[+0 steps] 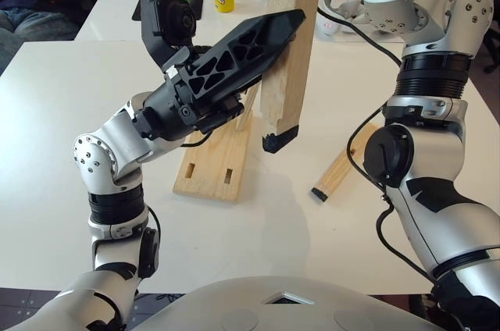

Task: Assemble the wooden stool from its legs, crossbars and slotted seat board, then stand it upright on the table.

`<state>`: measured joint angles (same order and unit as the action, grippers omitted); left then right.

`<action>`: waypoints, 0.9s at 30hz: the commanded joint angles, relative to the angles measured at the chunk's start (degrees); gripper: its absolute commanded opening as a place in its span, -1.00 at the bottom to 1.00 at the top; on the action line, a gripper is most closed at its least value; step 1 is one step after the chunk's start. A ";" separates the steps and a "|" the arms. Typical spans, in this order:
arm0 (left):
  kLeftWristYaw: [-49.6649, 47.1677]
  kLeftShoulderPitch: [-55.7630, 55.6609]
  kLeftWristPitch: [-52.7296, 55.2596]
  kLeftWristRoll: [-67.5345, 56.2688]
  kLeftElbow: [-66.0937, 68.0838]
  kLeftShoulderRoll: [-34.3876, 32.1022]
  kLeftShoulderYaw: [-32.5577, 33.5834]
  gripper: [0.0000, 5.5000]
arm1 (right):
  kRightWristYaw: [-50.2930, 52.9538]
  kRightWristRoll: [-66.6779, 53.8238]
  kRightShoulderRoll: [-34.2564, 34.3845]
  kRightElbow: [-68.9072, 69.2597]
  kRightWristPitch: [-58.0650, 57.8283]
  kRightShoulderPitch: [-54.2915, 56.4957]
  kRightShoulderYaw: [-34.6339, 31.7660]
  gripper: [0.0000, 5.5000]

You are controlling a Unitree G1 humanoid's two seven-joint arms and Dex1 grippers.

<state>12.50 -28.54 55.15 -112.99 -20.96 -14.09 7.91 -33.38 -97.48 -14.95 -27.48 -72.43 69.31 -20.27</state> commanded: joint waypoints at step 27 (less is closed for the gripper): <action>21.77 6.05 -8.26 47.96 -9.53 -23.10 -3.10 -0.23 | -15.50 31.97 -12.46 -13.61 13.42 9.58 -4.49 -0.31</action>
<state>33.52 -23.75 48.53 -67.05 -29.76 -37.45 5.06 -47.64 -66.33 -26.28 -42.34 -58.02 78.22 -24.40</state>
